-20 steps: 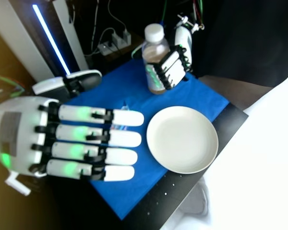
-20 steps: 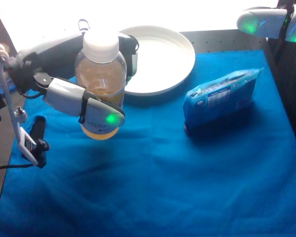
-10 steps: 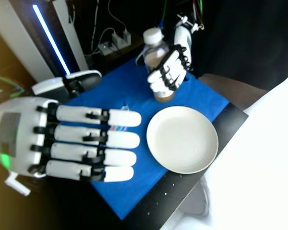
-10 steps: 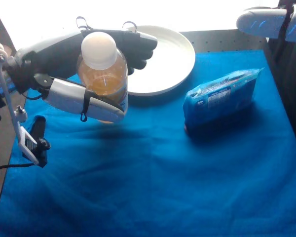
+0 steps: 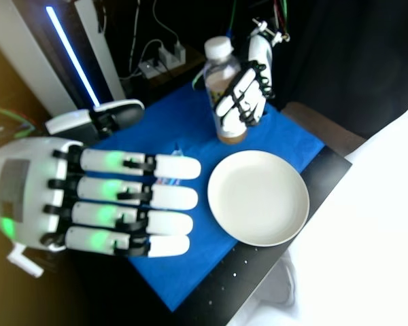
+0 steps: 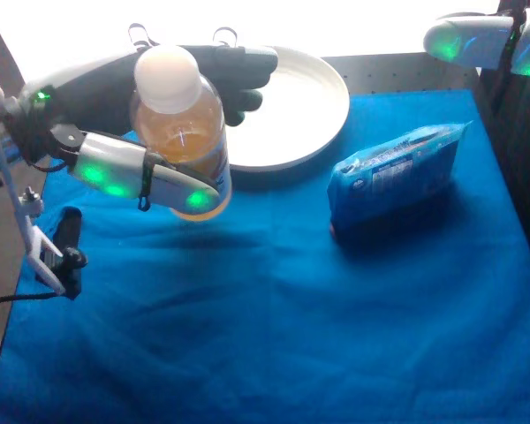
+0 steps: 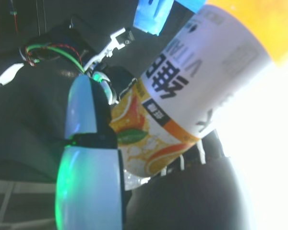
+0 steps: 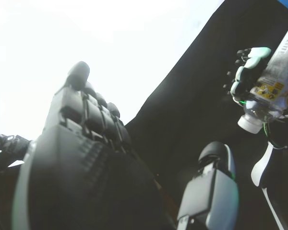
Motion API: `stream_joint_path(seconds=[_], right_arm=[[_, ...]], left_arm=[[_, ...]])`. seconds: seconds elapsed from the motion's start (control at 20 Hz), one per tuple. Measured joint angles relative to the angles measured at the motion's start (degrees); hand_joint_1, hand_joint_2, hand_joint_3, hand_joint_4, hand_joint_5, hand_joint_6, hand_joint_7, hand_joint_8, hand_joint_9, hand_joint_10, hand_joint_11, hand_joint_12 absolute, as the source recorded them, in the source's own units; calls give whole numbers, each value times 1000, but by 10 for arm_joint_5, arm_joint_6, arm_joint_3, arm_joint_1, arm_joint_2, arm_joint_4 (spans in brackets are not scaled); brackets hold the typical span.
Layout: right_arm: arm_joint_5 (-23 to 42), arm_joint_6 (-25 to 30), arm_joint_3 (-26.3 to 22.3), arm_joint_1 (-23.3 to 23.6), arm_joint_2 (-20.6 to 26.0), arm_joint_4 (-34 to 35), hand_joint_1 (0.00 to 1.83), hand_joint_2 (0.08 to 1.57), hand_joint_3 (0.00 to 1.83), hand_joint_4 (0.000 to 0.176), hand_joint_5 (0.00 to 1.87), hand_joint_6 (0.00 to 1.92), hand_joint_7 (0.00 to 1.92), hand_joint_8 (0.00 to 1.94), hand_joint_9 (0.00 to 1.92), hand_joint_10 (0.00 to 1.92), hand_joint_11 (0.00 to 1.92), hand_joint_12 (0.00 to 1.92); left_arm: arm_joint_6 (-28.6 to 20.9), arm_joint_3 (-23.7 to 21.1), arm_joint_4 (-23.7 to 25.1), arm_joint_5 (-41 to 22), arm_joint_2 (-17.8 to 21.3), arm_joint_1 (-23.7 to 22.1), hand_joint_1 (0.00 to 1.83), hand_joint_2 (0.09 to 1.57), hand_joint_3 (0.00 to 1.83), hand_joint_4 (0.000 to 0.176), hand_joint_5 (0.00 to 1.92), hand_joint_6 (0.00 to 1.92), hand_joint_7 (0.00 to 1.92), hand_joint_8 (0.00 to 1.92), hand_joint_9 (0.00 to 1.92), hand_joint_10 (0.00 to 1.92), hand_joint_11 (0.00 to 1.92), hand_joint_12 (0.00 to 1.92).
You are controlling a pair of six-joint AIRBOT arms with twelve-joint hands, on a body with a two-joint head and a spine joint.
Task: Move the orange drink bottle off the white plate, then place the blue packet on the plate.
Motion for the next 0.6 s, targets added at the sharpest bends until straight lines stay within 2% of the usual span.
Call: stream_joint_path(seconds=[0.05,0.1,0.15,0.2,0.25,0.35,0.45,0.5,0.6], right_arm=[[0,0,0,0,-1,1,489,783,0,0,38,9,8,0,53,4,0,518],[0,0,0,0,-2,0,489,775,0,0,40,5,8,1,61,5,0,538],[0,0,0,0,-2,-1,492,776,0,0,39,3,18,4,70,8,0,539],[0,0,0,0,-2,-1,487,787,2,0,32,1,15,2,68,4,0,518],[0,0,0,0,-2,-1,483,791,1,0,30,0,3,0,48,1,0,493],[0,0,0,0,-2,0,475,802,5,0,3,0,0,0,43,0,0,483],[0,0,0,0,-2,0,465,811,7,0,12,4,6,2,47,2,0,476],[0,0,0,0,-2,0,461,808,5,0,12,3,10,4,51,4,0,474],[0,0,0,0,-2,0,434,807,2,0,19,2,21,3,56,3,0,497]], left_arm=[[-2,0,2,-5,2,0,1176,1052,0,29,481,10,296,1,462,51,383,899],[-5,0,3,-7,3,0,1194,1051,0,0,381,1,303,2,560,84,480,881],[-11,0,3,-8,4,0,1211,1051,0,0,373,5,299,0,641,120,481,870],[-16,0,3,-9,4,0,1190,1059,3,0,373,6,272,0,640,123,479,869],[-21,0,7,-9,4,0,1184,1047,0,0,480,73,269,0,550,196,502,866],[-36,0,23,-9,4,0,1155,1052,0,0,444,66,220,2,405,162,497,795],[-43,0,39,-7,5,0,1174,1033,0,0,290,5,244,12,491,175,547,701],[-47,-1,41,-6,7,2,1194,1022,0,0,285,4,261,17,518,187,561,706],[-50,-2,42,0,7,3,1133,1019,0,0,398,39,351,20,512,183,455,714]])
